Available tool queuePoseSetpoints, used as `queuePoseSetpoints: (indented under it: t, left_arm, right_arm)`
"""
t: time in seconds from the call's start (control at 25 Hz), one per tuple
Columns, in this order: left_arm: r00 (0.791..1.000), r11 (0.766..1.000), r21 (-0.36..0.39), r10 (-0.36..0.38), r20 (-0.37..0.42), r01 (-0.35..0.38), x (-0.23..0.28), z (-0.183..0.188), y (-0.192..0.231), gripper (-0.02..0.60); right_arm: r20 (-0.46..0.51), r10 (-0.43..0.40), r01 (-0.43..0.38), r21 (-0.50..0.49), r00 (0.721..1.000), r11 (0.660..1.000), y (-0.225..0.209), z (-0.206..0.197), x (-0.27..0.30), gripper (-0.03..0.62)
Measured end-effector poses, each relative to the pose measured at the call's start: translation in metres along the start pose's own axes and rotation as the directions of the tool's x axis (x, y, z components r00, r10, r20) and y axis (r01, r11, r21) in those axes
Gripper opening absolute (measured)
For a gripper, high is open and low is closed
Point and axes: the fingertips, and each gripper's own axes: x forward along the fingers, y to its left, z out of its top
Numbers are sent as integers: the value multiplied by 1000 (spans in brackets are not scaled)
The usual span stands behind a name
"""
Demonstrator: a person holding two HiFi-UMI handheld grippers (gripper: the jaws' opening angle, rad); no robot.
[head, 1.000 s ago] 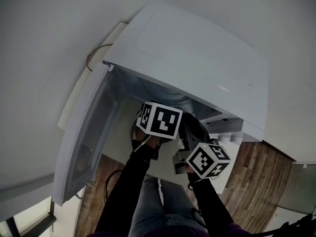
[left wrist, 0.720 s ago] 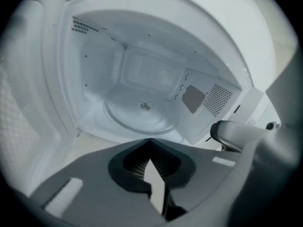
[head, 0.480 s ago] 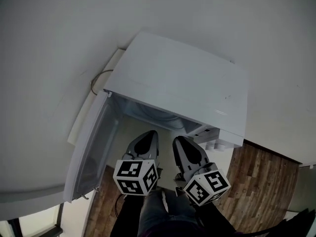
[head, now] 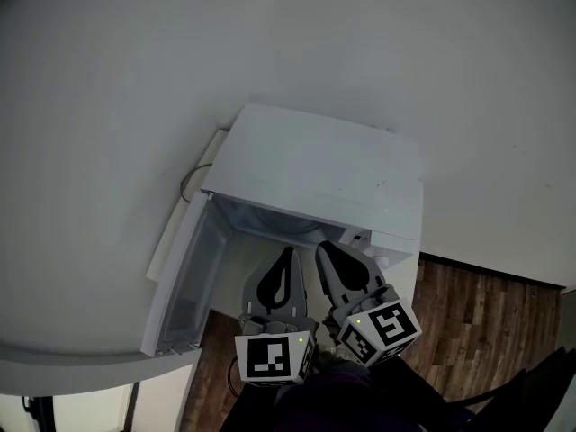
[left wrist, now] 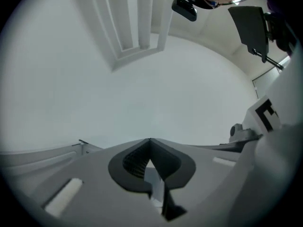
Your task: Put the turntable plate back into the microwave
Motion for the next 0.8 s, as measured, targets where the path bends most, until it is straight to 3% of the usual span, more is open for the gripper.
queuePoseSetpoints:
  t: [0.16, 0.36, 0.8]
  left_arm:
    - [998, 999, 27, 24, 55, -25, -4, 17, 1, 8]
    - [998, 999, 21, 33, 59, -34, -2, 19, 1, 8]
    - [998, 999, 39, 36, 51, -38, -2, 17, 1, 8]
  right_arm:
    - [35, -11, 13, -45, 999, 999, -3, 16, -5, 15]
    - [39, -45, 51, -159, 998, 986, -5, 23, -11, 12]
    - [43, -22, 29, -172, 999, 985, -2, 25, -11, 9]
